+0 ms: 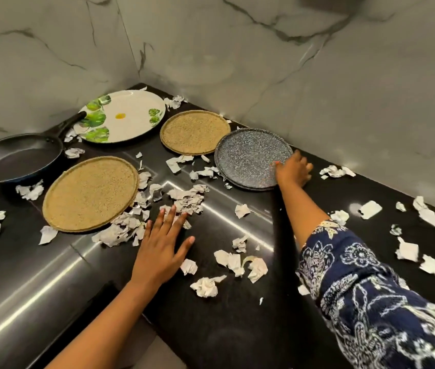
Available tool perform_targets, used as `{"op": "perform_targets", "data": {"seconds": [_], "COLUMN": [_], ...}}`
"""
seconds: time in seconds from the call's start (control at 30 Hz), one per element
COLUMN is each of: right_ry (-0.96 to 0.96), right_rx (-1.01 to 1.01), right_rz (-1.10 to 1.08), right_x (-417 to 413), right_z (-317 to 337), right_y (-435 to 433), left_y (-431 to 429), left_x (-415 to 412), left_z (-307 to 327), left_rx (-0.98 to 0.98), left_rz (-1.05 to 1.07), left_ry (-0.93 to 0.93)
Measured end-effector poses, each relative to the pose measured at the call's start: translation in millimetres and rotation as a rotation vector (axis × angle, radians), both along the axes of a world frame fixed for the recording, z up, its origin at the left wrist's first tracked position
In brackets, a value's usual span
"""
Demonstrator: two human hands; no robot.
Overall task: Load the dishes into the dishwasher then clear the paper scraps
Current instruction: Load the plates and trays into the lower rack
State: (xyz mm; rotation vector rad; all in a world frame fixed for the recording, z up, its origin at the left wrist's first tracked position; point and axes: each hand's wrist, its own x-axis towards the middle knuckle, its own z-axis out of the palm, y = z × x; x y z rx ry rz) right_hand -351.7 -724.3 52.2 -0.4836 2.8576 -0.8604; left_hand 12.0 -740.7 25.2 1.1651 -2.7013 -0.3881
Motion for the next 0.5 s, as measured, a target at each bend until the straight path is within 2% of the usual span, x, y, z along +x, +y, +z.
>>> {"op": "perform_targets", "data": {"seconds": [0.17,0.33,0.43,0.5], "right_ry": [-0.186,-0.162,-0.145,-0.203], "right_rx": [-0.321,-0.661,-0.806,-0.896], "right_rz": [-0.131,-0.143,-0.113,-0.067], "right_x": [-21.2,-10.7,18.8,49.2], "right_z": [1.6,21.0,30.4,37.6], "right_y": [-1.6,20.9,44.3,54.8], "left_y": [0.1,1.7,4.6,8.3], "left_x": [1.4,4.6,3.8,-0.7], "left_z": [0.7,0.0,8.5,24.7], "left_rx": [-0.016,-0.067,-0.073,0.043], "left_rz": [0.0,-0.006,0.002,0.042], "left_ry": [0.005,0.108,0.294,0.474]}}
